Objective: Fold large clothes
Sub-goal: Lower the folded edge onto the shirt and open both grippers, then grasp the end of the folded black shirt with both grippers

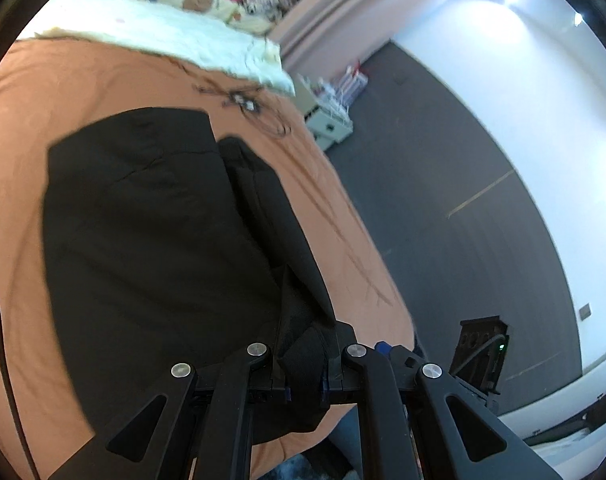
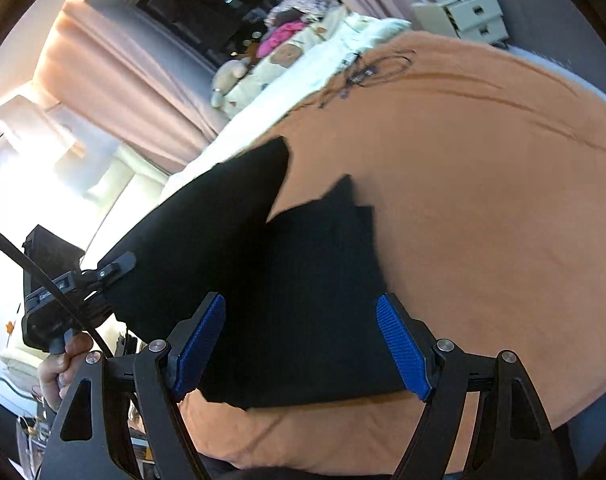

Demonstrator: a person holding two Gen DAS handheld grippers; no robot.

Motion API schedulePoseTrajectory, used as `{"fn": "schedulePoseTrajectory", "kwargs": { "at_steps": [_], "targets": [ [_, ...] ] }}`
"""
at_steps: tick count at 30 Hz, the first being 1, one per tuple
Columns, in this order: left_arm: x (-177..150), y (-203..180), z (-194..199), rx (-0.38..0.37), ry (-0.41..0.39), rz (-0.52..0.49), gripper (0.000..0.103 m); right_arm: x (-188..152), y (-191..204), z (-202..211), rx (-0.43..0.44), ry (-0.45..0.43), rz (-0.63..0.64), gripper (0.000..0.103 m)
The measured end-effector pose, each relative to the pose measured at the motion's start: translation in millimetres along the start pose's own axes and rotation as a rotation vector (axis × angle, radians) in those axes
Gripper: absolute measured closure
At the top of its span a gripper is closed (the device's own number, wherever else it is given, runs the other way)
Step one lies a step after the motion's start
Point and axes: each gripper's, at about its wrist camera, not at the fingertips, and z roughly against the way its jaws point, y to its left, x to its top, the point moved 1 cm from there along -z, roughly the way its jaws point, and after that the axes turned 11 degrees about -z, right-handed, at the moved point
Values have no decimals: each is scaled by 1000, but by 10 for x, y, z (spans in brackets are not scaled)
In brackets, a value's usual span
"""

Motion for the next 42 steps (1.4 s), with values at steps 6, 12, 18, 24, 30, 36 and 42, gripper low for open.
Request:
{"fn": "schedulePoseTrajectory", "kwargs": {
  "at_steps": [6, 12, 18, 24, 30, 36, 42],
  "targets": [
    [-270, -36, -813, 10, 155, -1, 94, 27, -383, 112, -43, 11, -81, 26],
    [-464, -181, -1231, 19, 239, -39, 94, -24, -472, 278, -55, 20, -124, 26],
    [-610, -210, -1336, 1, 298, -31, 71, -82, -378, 234, -15, 38, -108, 26],
    [-507, -226, -962, -47, 204, -17, 21, -76, -264, 141, 44, 68, -89, 26],
    [-542, 39, -479, 59, 150, -16, 21, -79, -116, -103, 56, 120, -37, 26],
    [-872, 519, -62, 188, 119, 45, 21, -54, 88, -470, -17, 182, 18, 26],
    [-1194, 863, 148, 244, 99, 121, 21, -5, 230, -623, -97, 195, 100, 26]
  ]
}}
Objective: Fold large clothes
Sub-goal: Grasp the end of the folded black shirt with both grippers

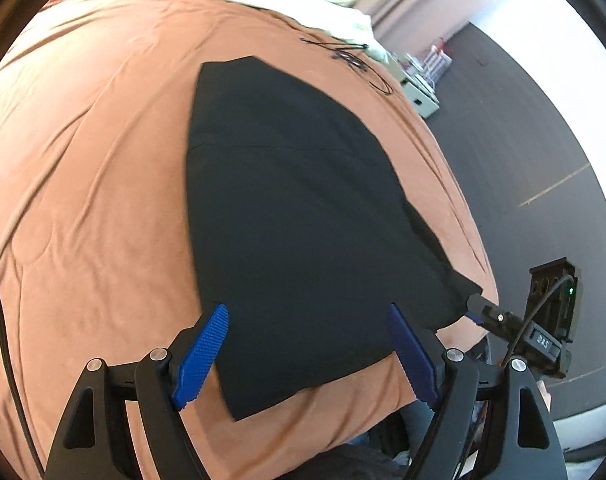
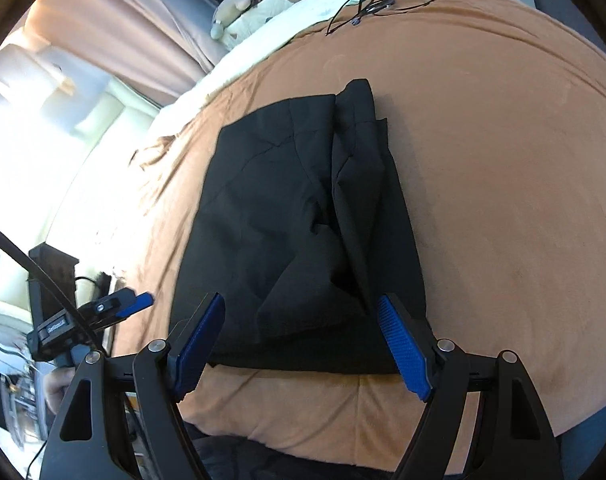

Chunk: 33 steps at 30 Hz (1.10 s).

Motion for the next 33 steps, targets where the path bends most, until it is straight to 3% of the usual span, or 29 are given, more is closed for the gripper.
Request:
{"fn": "schedulePoseTrajectory", "kwargs": {
  "at_steps": [1, 4, 6, 7, 8, 10, 14, 21, 25, 27, 28, 29, 30, 32, 33],
  "targets": [
    [-35, 41, -3, 1, 0, 12, 21, 22, 1, -17, -17, -8, 4, 26],
    [-186, 221, -11, 8, 7, 39, 21, 96, -54, -33, -31, -29, -18, 68],
    [-256, 264, -96, 9, 16, 55, 21, 111, -135, -35, 3, -34, -44, 76],
    [-288, 252, -142, 5, 22, 55, 26, 110, -189, -35, 11, -35, -48, 80],
    [-302, 244, -212, 2, 37, 50, 41, 88, -229, -38, 17, -34, -50, 83],
    [-306, 154, -275, 51, 50, 12, 50, 7, -314, -85, 22, -33, -54, 85],
    [-285, 136, -184, 32, 35, 0, 69, -190, -517, -127, 7, -48, -81, 89],
    [-365, -49, -385, 82, 83, -83, 74, -286, -688, -239, 6, -5, -133, 89],
    [-301, -26, -377, 82, 101, -105, 72, -208, -593, -139, 21, 6, -116, 85],
    [-212, 18, -379, 72, 108, -85, 67, -160, -590, -61, 50, 3, -103, 77],
    [-180, 59, -356, 52, 109, -65, 64, -132, -588, -24, 52, -4, -95, 64],
    [-144, 102, -325, 28, 98, -45, 56, -89, -613, 51, 59, -17, -85, 40],
    [-115, 149, -301, 9, 81, -31, 50, -38, -625, 127, 64, -37, -73, 28],
    [-41, 212, -221, 16, 41, -23, 28, 49, -595, 168, 54, -60, -50, 23],
    [-6, 218, -190, 25, 24, -24, 26, 76, -588, 170, 50, -57, -45, 23]
  ]
}}
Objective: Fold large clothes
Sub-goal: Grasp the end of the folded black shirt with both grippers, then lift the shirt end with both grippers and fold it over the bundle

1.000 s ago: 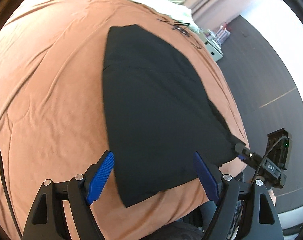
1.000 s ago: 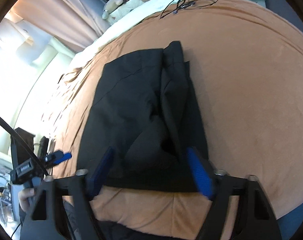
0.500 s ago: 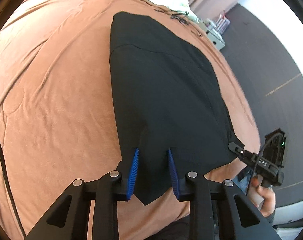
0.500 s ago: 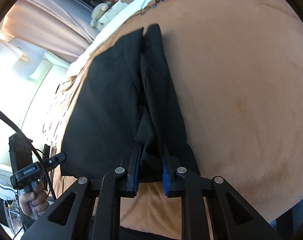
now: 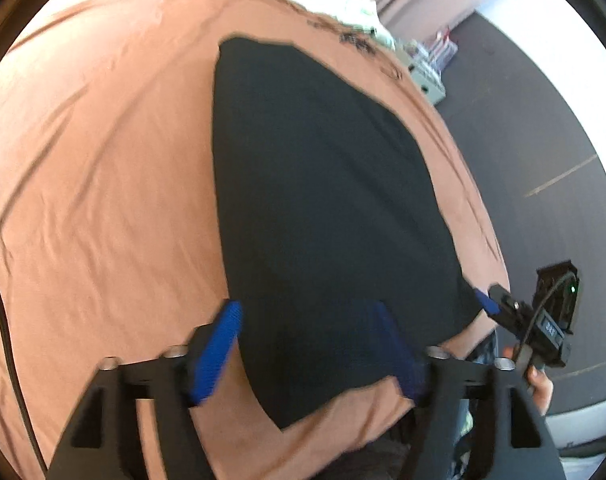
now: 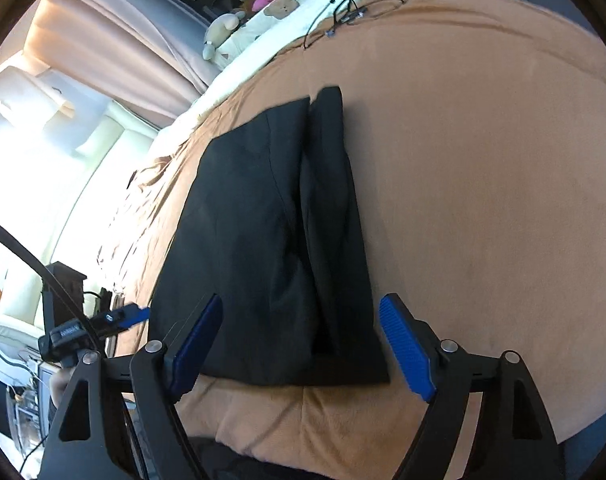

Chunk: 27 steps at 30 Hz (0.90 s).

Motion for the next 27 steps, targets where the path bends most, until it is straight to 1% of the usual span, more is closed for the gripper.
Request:
{"fn": "schedulePoseTrajectory", "kwargs": {
  "at_steps": [2, 4, 6, 8, 9, 12, 15, 21, 24, 27],
  "targets": [
    [118, 51, 28, 9, -21, -2, 26, 101, 52, -12, -9, 8, 17, 23],
    [220, 103, 15, 12, -26, 4, 26, 182, 108, -65, -33, 18, 44, 23],
    [311, 158, -20, 21, -29, 8, 26, 307, 145, -168, -38, 30, 48, 23],
    [405, 216, -79, 18, -27, 17, 26, 443, 170, -304, -45, 50, 46, 23],
    [432, 247, -104, 17, -24, 20, 26, 455, 190, -370, -49, 56, 44, 23],
    [496, 344, -163, 28, -17, 18, 26, 679, 177, -598, -44, 92, 27, 23],
    [604, 425, -272, 35, -15, 26, 26, 839, 101, -747, -35, 117, 9, 23],
    [830, 570, -494, 32, 3, 25, 26, 1098, -60, -1116, 13, 189, -38, 23],
    [925, 637, -605, 43, 18, 24, 26, 1197, -111, -1284, 74, 221, -50, 23],
    [989, 705, -704, 37, 25, 33, 26, 1287, -134, -1419, 109, 233, -65, 23]
  ]
}}
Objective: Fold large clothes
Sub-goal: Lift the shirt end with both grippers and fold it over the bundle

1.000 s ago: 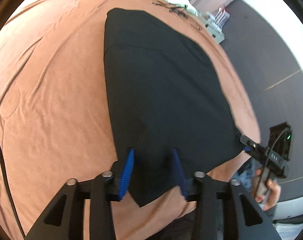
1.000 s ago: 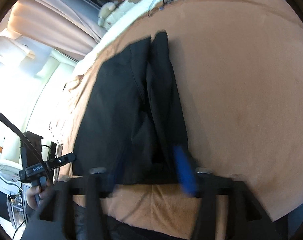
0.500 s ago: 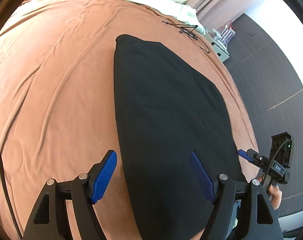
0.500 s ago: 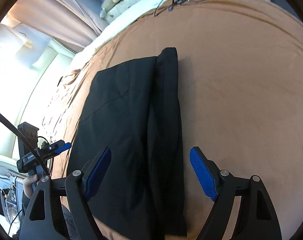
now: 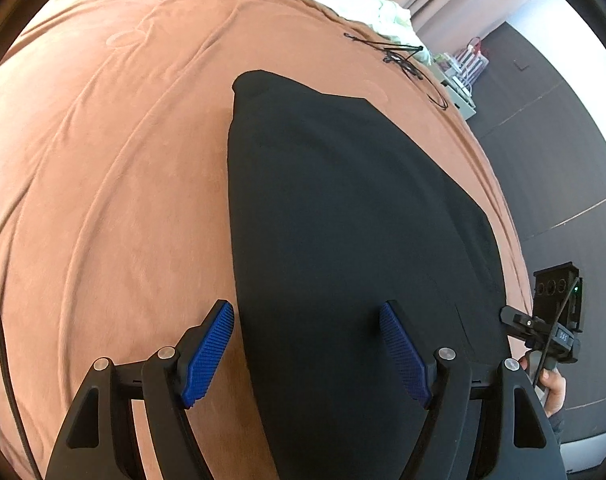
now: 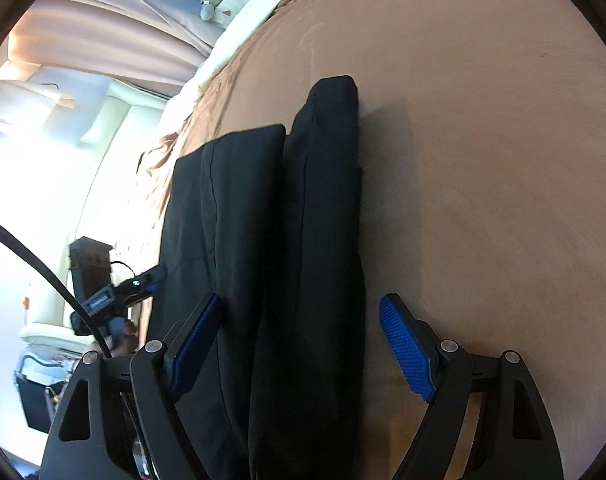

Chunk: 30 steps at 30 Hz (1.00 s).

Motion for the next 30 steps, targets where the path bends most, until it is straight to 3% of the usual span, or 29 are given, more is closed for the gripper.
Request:
{"fn": "schedulePoseTrajectory", "kwargs": {
  "at_steps": [7, 9, 11, 13, 16, 20, 23, 30],
  "targets": [
    [148, 30, -142, -1, 4, 3, 26, 324, 12, -367, 49, 58, 4, 23],
    [155, 49, -172, -2, 6, 13, 27, 373, 9, -428, 48, 61, 7, 32],
    [144, 52, -175, 10, 8, 24, 32, 402, -4, -481, 42, 61, 6, 56],
    [149, 21, -150, 31, 12, 17, 38, 378, 36, -487, 46, 63, 29, 72],
    [159, -31, -54, 41, 0, 6, 53, 291, 216, -410, 51, 24, 91, 84],
    [178, -134, 141, 15, -34, -4, 74, 140, 496, -290, 31, -28, 162, 88],
    [215, -272, 283, 11, -65, -24, 80, -1, 697, -191, 25, -63, 205, 89],
    [196, -603, 830, -58, -156, -48, 85, -420, 1003, 171, 33, -147, 271, 89]
  ]
}}
